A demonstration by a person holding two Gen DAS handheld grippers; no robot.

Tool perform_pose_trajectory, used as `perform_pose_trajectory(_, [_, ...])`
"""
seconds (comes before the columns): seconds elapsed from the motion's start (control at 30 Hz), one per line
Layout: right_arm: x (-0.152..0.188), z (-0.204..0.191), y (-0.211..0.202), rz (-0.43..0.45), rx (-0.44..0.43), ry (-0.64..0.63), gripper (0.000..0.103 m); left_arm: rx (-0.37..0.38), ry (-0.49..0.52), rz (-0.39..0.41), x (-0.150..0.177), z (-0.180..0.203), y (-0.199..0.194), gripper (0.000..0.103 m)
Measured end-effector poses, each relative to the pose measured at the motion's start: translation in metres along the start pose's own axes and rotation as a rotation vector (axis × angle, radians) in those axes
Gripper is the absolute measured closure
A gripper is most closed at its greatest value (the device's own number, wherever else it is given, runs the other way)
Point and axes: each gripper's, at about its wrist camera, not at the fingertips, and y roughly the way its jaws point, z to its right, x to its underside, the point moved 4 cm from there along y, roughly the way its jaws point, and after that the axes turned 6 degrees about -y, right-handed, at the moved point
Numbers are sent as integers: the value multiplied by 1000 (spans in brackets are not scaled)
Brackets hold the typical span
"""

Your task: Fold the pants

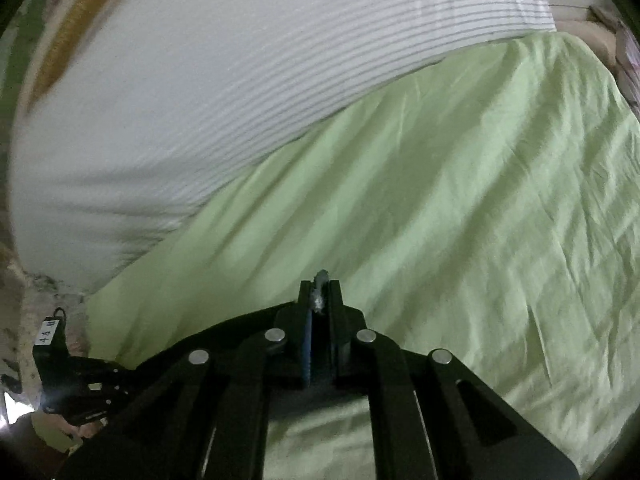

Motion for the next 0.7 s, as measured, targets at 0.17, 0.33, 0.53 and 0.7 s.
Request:
perform_pose_trajectory(0.17, [25,-3,-46,65,-59,-42,96,31,-11,13,38,29,-17,97])
perform_pose_trajectory(0.33, [70,-1,-65,67,-49,-73,96,23,22,35,86,46,-38,97])
perform_pose_trajectory(0.53, [102,8,-75,48,-12,-69,96,59,28,40,125,79,-46,97])
perform_pose_trajectory(0.7, [134,24,-98,65,7,-36,96,69,79,40,150,107,-51,97])
